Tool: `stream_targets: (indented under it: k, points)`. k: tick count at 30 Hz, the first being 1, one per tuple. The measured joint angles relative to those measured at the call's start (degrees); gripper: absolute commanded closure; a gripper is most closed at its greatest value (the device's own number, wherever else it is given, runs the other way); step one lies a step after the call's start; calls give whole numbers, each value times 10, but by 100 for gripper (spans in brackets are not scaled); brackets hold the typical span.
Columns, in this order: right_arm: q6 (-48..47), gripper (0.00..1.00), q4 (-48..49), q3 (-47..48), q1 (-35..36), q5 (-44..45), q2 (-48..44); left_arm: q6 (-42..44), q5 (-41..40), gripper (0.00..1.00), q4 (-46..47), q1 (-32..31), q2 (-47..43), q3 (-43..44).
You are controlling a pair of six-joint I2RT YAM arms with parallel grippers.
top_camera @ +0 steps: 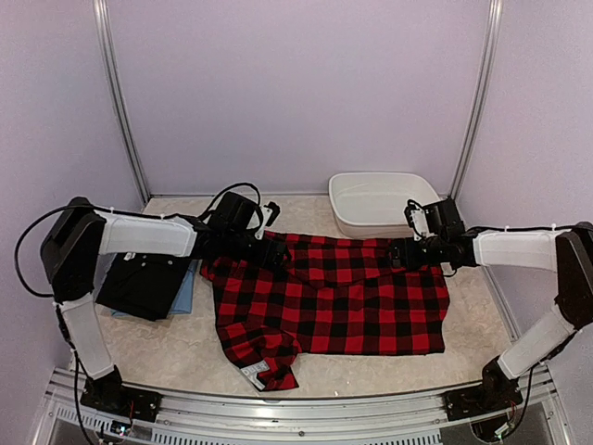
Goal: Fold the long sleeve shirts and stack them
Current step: Move the 1/3-folded shirt to the center of the board, then pick up the 1/3-folded shirt from the center of the board.
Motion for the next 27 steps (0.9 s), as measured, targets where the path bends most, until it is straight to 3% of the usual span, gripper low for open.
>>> stream_targets:
  k: [7, 16, 22, 27]
  points:
    - [30, 12, -34, -57, 43, -27, -122, -3, -18, 6, -5, -48, -177, -73]
    - [127, 14, -159, -130, 96, -43, -231, -93, 4, 17, -94, -265, -348, -227]
    - [195, 16, -257, -138, 118, -38, -281, -161, 7, 21, -148, -344, -350, -244]
    - [243, 19, -312, -140, 132, -23, -306, -170, 21, 23, -166, -354, -313, -249]
